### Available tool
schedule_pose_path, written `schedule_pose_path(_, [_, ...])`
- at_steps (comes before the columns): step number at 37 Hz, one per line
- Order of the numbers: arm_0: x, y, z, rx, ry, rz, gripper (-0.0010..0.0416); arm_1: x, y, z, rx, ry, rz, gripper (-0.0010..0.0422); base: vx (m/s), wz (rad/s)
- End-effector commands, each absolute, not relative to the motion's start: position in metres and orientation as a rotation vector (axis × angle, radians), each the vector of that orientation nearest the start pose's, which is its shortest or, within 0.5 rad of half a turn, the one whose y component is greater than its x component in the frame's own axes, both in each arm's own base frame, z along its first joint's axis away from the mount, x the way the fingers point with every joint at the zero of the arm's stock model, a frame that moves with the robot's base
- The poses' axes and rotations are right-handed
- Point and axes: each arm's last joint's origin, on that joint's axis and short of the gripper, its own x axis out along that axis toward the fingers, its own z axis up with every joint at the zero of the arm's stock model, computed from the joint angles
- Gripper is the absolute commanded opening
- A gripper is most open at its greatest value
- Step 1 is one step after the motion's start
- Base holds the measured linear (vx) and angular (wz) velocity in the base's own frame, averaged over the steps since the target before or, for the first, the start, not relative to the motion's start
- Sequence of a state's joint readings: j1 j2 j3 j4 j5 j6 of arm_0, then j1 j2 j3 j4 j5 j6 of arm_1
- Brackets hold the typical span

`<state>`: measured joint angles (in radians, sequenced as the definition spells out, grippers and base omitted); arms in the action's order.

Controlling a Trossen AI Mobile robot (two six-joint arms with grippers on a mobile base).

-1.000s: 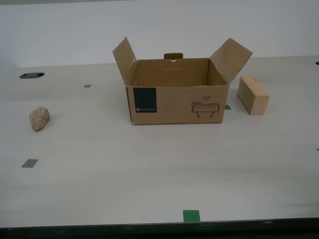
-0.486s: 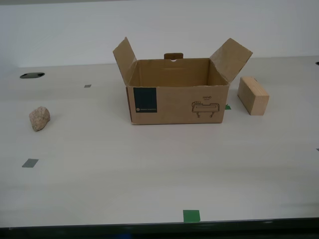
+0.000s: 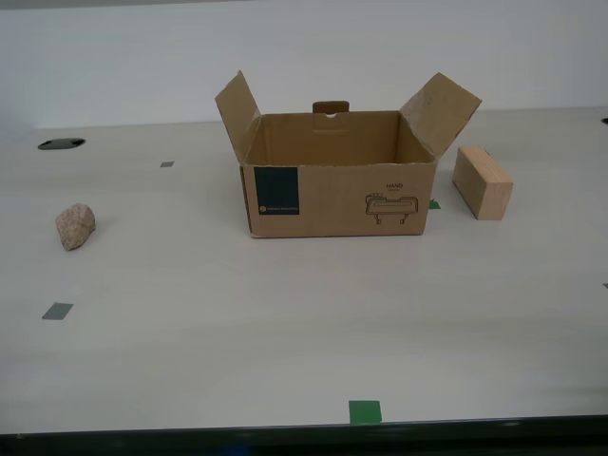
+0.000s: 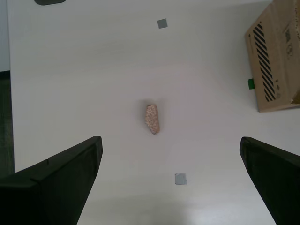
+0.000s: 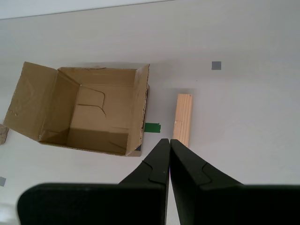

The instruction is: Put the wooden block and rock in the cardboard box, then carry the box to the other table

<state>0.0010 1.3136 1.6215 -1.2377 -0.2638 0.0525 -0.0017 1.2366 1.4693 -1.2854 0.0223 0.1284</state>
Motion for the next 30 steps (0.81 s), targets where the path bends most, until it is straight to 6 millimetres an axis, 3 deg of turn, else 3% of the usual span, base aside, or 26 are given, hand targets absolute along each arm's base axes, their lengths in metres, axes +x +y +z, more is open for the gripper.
schedule_pose_path(1, [0.2253,0.0077,0.4137,0.169,0.930,0.218,0.0003,0.2056,-0.0017,0.3841,0.087,1.047,-0.107,0.0387,0.000,0.000])
schedule_pose_path(20, [0.2254,0.0077,0.4138,0.169,0.929,0.218,0.0002,0.2064,-0.0016,0.3846,-0.113,1.043,0.010,0.0375,0.000,0.000])
schedule_pose_path(30, [0.2255,0.0077,0.4138,0.169,0.928,0.218,0.0003,0.2064,-0.0015,0.3846,-0.118,1.043,0.013,0.0375,0.000,0.000])
